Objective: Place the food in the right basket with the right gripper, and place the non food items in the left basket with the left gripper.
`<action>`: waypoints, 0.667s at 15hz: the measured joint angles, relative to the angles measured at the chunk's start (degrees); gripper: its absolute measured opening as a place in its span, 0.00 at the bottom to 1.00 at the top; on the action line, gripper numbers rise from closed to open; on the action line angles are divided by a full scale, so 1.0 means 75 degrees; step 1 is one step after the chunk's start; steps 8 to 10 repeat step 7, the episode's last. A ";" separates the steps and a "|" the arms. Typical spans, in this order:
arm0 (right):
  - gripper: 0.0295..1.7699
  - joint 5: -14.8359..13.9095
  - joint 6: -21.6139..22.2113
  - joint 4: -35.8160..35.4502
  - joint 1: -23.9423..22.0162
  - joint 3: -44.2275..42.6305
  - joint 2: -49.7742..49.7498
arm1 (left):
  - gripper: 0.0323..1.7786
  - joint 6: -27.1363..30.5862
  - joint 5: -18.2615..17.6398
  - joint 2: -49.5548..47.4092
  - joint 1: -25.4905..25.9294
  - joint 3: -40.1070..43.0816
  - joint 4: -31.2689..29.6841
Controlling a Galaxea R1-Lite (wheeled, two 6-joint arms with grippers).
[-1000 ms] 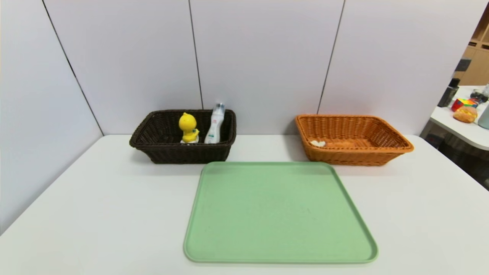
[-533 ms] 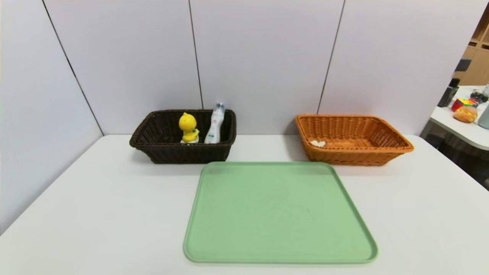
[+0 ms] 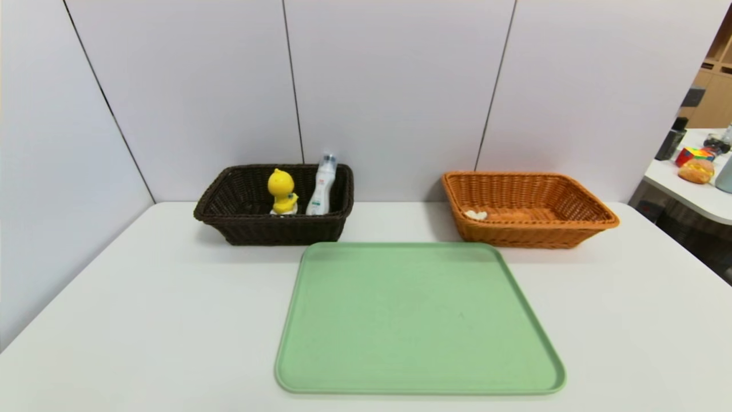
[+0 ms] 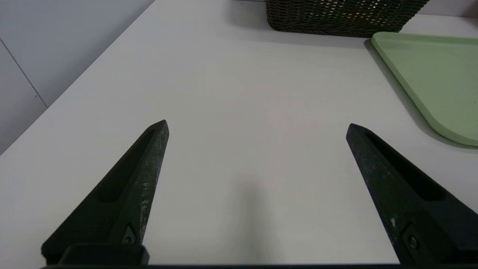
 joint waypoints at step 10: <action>0.96 0.0007 -0.0024 -0.0037 0.0000 0.0011 -0.0003 | 0.95 0.0055 -0.0008 0.0000 0.0000 0.0000 -0.0007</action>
